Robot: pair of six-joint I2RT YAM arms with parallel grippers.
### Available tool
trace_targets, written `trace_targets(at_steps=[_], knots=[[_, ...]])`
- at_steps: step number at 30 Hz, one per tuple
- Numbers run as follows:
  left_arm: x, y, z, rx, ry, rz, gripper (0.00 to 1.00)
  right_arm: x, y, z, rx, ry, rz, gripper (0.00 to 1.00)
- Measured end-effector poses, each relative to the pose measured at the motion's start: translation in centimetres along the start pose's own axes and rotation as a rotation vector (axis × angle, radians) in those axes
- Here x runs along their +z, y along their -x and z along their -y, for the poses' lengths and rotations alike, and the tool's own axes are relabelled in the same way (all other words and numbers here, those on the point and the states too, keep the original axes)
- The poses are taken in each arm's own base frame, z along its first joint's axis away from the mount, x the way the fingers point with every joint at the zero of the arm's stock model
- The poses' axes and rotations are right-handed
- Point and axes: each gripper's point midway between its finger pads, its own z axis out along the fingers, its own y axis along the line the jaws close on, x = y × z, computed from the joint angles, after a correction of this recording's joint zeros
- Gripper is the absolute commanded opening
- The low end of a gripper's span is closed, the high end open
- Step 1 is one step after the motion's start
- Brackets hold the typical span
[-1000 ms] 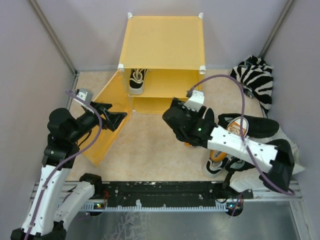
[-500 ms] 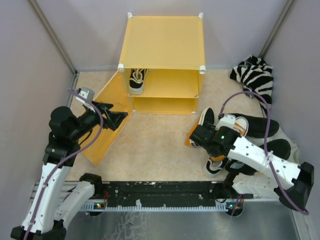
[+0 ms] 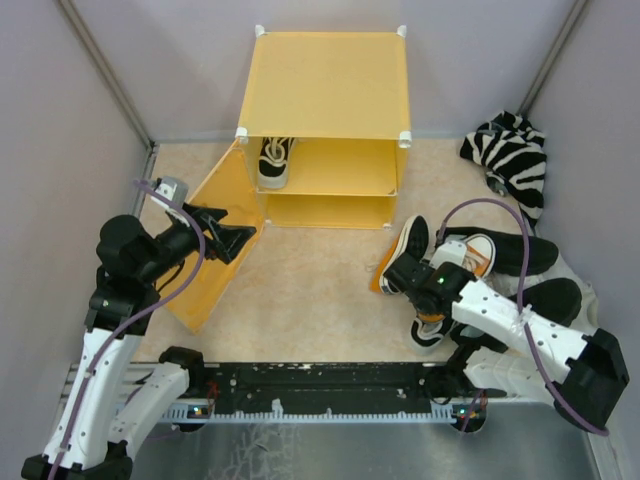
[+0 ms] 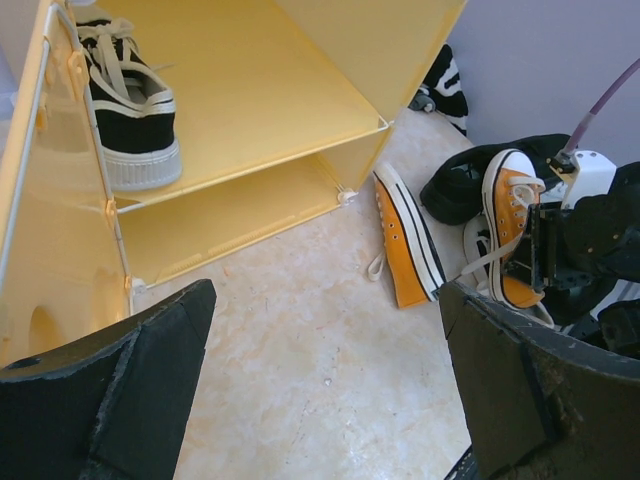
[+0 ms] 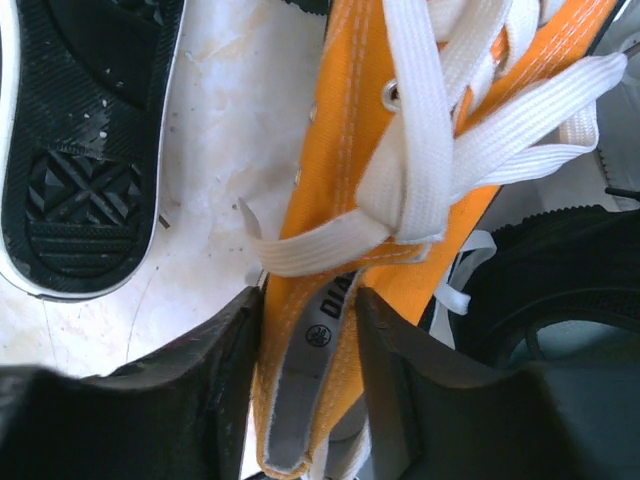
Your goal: Place and organize the shoes in the shoe cabinet
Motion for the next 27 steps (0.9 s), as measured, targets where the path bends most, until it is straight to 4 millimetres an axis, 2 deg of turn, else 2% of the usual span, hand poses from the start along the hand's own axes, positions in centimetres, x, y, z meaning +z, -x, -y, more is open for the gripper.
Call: trace_targets(at_steps=[2, 4, 5, 8, 12, 16, 19, 22, 25, 27], knots=[[0.0, 0.0, 0.0, -0.003, -0.001, -0.001, 0.99, 0.4, -0.2, 0.0, -0.009, -0.003, 0.006, 0.2], [0.0, 0.0, 0.1, -0.004, -0.002, -0.001, 0.99, 0.7, -0.2, 0.0, -0.007, -0.004, 0.017, 0.02], [0.0, 0.0, 0.1, -0.005, -0.003, -0.001, 0.99, 0.8, -0.3, 0.0, -0.002, -0.002, 0.02, 0.0], [0.0, -0.2, 0.0, -0.01, -0.003, -0.005, 0.99, 1.0, -0.1, -1.0, 0.029, 0.04, 0.032, 0.0], [0.1, -0.3, 0.0, -0.015, -0.005, -0.009, 0.99, 0.7, 0.1, -1.2, 0.018, 0.07, 0.039, 0.0], [0.2, -0.4, -0.1, -0.017, -0.004, -0.013, 0.99, -0.6, 0.4, -1.7, -0.03, 0.106, 0.05, 0.0], [0.2, -0.4, -0.1, -0.017, -0.003, -0.013, 0.99, -3.4, 0.6, -4.3, -0.08, 0.204, 0.057, 0.0], [0.2, -0.4, -0.1, -0.017, 0.0, -0.012, 0.99, -6.6, 0.0, -8.4, -0.118, 0.322, 0.049, 0.0], [0.2, -0.4, -0.2, -0.017, 0.004, -0.012, 0.99, -8.4, -1.5, -11.5, -0.163, 0.395, 0.041, 0.0], [0.2, -0.4, -0.2, -0.017, 0.004, -0.012, 0.99, -8.6, -2.6, -13.1, -0.192, 0.419, 0.04, 0.0]])
